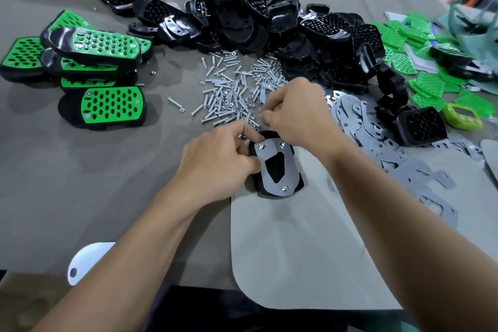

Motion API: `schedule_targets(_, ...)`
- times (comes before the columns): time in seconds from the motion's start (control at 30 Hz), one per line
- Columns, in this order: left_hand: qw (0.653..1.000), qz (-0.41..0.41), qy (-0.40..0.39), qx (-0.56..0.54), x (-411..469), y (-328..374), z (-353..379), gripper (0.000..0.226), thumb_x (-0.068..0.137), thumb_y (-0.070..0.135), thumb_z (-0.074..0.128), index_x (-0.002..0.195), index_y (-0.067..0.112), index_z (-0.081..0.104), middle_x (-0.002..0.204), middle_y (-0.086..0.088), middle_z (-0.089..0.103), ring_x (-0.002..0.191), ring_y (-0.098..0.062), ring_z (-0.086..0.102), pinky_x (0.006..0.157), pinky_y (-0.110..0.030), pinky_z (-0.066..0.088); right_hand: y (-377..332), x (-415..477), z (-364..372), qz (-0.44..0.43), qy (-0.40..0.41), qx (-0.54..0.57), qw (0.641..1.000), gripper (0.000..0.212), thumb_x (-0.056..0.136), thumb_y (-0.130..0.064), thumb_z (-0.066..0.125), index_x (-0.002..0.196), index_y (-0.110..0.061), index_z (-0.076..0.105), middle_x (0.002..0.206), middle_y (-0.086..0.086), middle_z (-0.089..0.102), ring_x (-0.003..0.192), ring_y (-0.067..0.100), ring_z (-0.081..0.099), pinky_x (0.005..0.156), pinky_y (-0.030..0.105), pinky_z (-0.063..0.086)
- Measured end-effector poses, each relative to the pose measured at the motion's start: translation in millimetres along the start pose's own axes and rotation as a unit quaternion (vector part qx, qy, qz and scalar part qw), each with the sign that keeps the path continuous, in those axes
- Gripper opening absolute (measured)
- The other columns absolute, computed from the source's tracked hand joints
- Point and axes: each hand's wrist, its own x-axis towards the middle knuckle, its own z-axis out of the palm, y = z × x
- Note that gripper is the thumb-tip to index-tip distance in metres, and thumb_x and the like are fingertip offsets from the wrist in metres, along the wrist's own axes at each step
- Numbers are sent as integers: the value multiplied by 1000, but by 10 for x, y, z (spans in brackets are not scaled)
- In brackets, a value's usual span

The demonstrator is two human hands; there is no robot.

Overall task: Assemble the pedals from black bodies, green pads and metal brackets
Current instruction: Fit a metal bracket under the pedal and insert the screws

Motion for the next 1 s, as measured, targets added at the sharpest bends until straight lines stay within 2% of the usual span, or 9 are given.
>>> schedule_targets(0.07,1000,0,1,0,-5,3,-1,30,64,45,66,92,49,57,74,28,67,71,5,57,64,-30,34,13,-137,-105,-6,4,72,997,13,75,-15,77,65,-24,77,43,-17,54,44,0,50,48,9,39)
schedule_targets(0.27,1000,-11,4,-4,21,14,-8,32,57,51,66,88,49,58,72,32,66,68,5,57,63,-30,34,-12,-488,-192,-12,-80,104,991,22,76,-9,76,64,-28,75,46,-14,48,41,3,41,44,9,32)
schedule_targets(0.43,1000,-13,-3,-13,16,16,-20,34,58,49,69,92,47,61,72,30,67,67,3,57,63,-31,34,-32,-486,-181,-33,-76,68,994,26,79,-11,75,65,-34,72,49,-12,53,46,3,47,45,11,38)
schedule_targets(0.53,1000,-20,4,-15,19,24,-22,35,55,52,67,89,47,62,74,30,67,70,3,59,62,-30,34,-66,-476,-174,-55,-65,26,996,19,82,-15,73,75,-33,77,53,-7,58,50,7,50,51,16,45)
schedule_targets(0.6,999,-23,3,-21,27,24,-19,35,55,53,68,89,46,63,73,29,67,69,4,59,62,-30,33,-100,-474,-174,-76,-66,1,995,14,81,-14,74,80,-27,79,51,-8,57,53,9,53,55,16,44)
schedule_targets(0.7,999,-28,2,-31,33,19,-17,36,53,52,69,88,45,64,72,27,68,67,3,59,62,-30,34,-138,-465,-177,-85,-76,-28,993,8,79,-17,76,79,-24,79,46,-10,52,54,8,53,48,14,39)
schedule_targets(0.83,999,-25,6,-33,26,26,-18,40,53,51,70,92,54,62,71,27,67,67,3,59,62,-30,34,-92,-477,-148,-53,-63,5,997,11,81,-20,75,73,-27,78,50,-6,59,52,7,55,52,28,50)
schedule_targets(1.0,999,-22,-3,-39,32,16,-10,39,55,50,70,91,58,59,71,26,69,67,4,59,61,-30,33,18,-524,-91,-20,-38,43,998,17,80,-20,77,67,-30,74,52,-5,58,48,7,48,47,22,46)
